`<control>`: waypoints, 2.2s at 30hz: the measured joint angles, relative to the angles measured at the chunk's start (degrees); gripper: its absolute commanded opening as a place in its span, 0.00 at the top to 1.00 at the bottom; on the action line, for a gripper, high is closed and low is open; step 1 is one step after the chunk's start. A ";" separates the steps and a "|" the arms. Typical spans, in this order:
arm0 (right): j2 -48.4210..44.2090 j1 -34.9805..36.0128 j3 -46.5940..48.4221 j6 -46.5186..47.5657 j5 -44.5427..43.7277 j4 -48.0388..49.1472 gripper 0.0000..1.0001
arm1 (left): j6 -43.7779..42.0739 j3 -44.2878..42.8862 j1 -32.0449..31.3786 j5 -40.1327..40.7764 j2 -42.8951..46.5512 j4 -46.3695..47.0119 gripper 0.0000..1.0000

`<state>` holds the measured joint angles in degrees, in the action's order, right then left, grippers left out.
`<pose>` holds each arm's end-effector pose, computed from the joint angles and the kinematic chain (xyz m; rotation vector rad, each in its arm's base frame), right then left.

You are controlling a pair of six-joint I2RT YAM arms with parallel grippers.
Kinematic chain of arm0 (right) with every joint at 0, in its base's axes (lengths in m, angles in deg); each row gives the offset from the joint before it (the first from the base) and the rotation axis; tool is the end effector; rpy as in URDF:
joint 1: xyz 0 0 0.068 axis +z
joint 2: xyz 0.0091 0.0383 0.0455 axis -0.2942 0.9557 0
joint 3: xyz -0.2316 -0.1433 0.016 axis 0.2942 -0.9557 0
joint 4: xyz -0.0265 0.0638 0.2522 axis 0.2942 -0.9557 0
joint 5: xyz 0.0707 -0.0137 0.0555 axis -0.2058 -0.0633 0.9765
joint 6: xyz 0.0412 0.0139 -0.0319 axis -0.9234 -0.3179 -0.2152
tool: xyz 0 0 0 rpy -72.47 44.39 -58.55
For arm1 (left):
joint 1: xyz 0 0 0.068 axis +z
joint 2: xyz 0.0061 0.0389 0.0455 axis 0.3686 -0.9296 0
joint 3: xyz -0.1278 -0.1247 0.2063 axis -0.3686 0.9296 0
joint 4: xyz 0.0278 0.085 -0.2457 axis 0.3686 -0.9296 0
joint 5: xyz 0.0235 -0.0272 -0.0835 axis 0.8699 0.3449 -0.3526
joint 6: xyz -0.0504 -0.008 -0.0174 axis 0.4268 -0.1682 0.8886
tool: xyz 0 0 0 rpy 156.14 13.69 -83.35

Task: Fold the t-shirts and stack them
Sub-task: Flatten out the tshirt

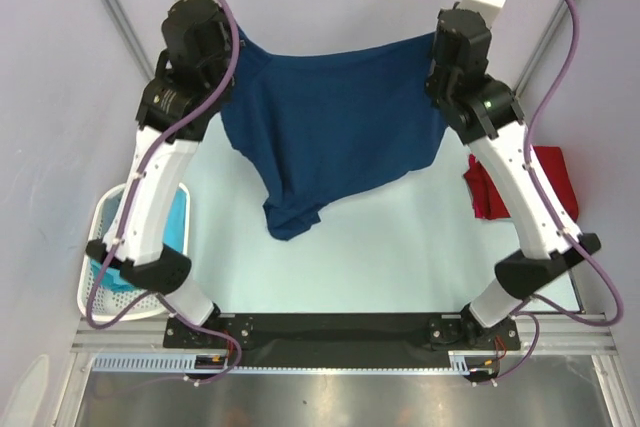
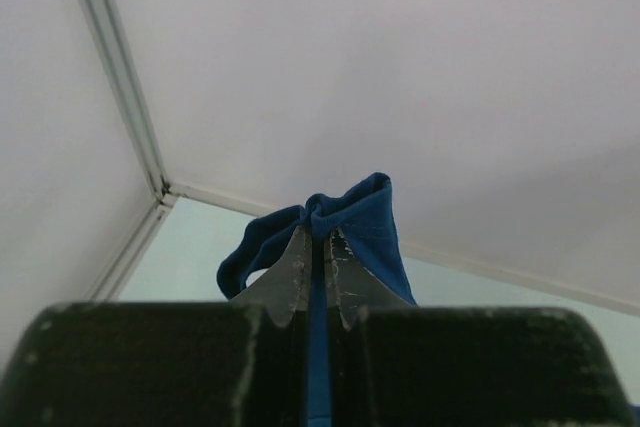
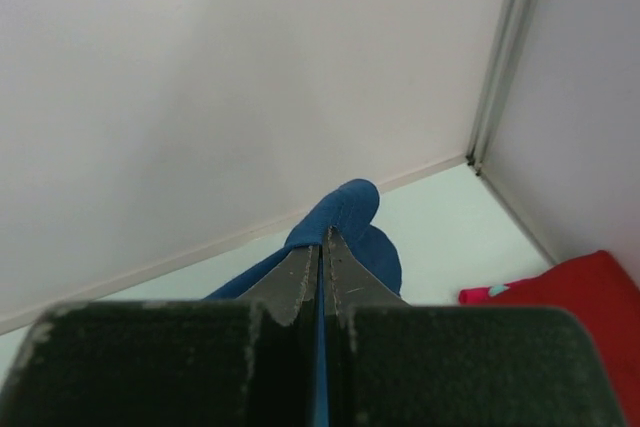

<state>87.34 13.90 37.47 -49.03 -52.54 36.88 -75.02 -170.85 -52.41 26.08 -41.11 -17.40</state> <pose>0.2789 0.1355 0.5441 0.3347 1.5448 -0.2042 0.2561 -0.1237 0.5813 -0.2831 1.5242 0.0849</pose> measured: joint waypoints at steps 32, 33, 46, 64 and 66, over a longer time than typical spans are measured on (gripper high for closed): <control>28.87 -17.51 28.61 -16.96 30.93 -4.26 1.00 | 24.41 -22.34 21.57 -40.50 -24.87 6.10 1.00; 28.87 -17.11 29.18 -16.79 30.91 -3.63 1.00 | 24.63 -22.43 21.64 -40.70 -24.59 6.86 1.00; 28.96 -15.96 29.73 -15.10 30.47 -1.79 1.00 | 27.30 -22.43 23.45 -45.09 -22.91 13.31 1.00; 37.00 -17.46 33.99 -16.04 32.65 -0.37 1.00 | 29.81 -22.38 25.18 -48.24 -29.75 17.66 1.00; 37.00 -17.46 34.23 -16.11 32.89 -0.22 1.00 | 29.79 -22.38 24.87 -48.24 -29.75 17.77 1.00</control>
<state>124.35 -3.57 71.70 -65.14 -19.64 36.66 -45.23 -193.23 -27.54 -22.16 -70.86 0.37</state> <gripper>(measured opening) 0.010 0.054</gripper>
